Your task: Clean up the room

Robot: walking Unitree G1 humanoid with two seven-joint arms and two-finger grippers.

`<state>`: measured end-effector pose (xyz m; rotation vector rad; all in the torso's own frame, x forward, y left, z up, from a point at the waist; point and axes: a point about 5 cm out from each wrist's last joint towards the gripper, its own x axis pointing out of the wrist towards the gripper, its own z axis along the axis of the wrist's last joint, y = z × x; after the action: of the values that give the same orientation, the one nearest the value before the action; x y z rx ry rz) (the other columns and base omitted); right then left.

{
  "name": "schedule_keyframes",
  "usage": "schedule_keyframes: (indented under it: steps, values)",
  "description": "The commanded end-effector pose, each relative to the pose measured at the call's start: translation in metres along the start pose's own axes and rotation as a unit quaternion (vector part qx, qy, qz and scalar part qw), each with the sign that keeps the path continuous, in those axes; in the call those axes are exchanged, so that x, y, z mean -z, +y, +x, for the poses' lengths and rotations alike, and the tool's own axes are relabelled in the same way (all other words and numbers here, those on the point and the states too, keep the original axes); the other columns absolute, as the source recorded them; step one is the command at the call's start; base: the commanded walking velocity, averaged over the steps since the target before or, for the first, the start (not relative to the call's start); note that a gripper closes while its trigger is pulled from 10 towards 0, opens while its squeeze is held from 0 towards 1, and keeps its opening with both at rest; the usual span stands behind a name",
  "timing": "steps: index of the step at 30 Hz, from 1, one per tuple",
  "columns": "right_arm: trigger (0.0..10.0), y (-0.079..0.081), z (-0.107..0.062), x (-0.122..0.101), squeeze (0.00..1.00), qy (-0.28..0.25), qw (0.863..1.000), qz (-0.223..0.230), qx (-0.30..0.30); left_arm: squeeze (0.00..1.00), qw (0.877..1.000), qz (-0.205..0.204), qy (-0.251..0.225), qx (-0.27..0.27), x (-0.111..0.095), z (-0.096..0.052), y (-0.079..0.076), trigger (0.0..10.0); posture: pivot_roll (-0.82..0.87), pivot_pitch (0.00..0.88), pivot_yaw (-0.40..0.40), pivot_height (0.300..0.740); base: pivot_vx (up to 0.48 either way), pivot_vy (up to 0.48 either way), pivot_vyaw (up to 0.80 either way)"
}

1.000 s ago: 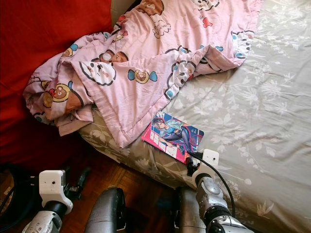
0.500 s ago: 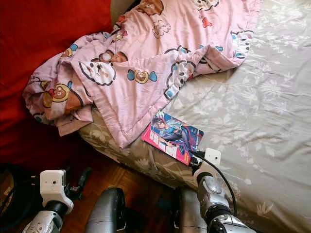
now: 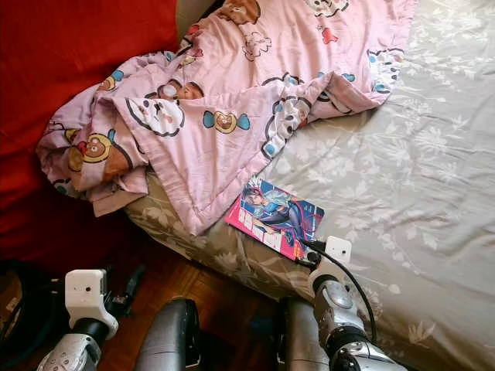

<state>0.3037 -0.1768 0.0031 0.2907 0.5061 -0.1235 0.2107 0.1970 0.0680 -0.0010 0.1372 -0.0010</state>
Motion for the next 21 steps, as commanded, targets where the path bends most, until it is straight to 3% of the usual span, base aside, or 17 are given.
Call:
schedule_keyframes:
  steps: [1, 7, 11, 18, 21]
  values:
    - [0.0, -0.004, -0.004, 0.017, 0.0, 0.027, 1.0, 0.006, 0.01, 0.0, 1.0, 0.001, 0.028, -0.007, 0.012, -0.005, 0.003, 10.0, 0.11, 0.299, 0.046, 0.635, 0.0, 0.0, 0.0]
    - [0.0, -0.008, -0.005, 0.015, 0.0, 0.018, 0.999, 0.011, 0.024, 0.0, 0.999, 0.001, 0.031, -0.009, 0.016, 0.007, 0.002, 10.0, 0.1, 0.236, 0.037, 0.635, 0.0, 0.0, 0.0]
    - [0.0, -0.012, -0.004, 0.003, 0.0, -0.027, 0.999, 0.026, 0.029, 0.0, 1.0, 0.0, 0.025, -0.016, 0.017, 0.018, 0.005, 10.0, 0.08, 0.196, 0.026, 0.635, 0.0, 0.0, 0.0]
    - [0.0, -0.014, -0.01, -0.011, 0.0, -0.107, 0.994, 0.012, 0.016, 0.0, 0.999, -0.004, 0.028, -0.025, 0.024, 0.026, 0.006, 10.0, 0.05, 0.161, 0.013, 0.635, 0.0, 0.0, 0.0]
    - [0.0, -0.015, -0.016, -0.011, 0.0, -0.13, 0.991, -0.023, 0.008, 0.0, 0.999, -0.007, 0.033, -0.031, 0.029, 0.027, 0.005, 10.0, 0.03, 0.145, 0.005, 0.635, 0.0, 0.0, 0.0]
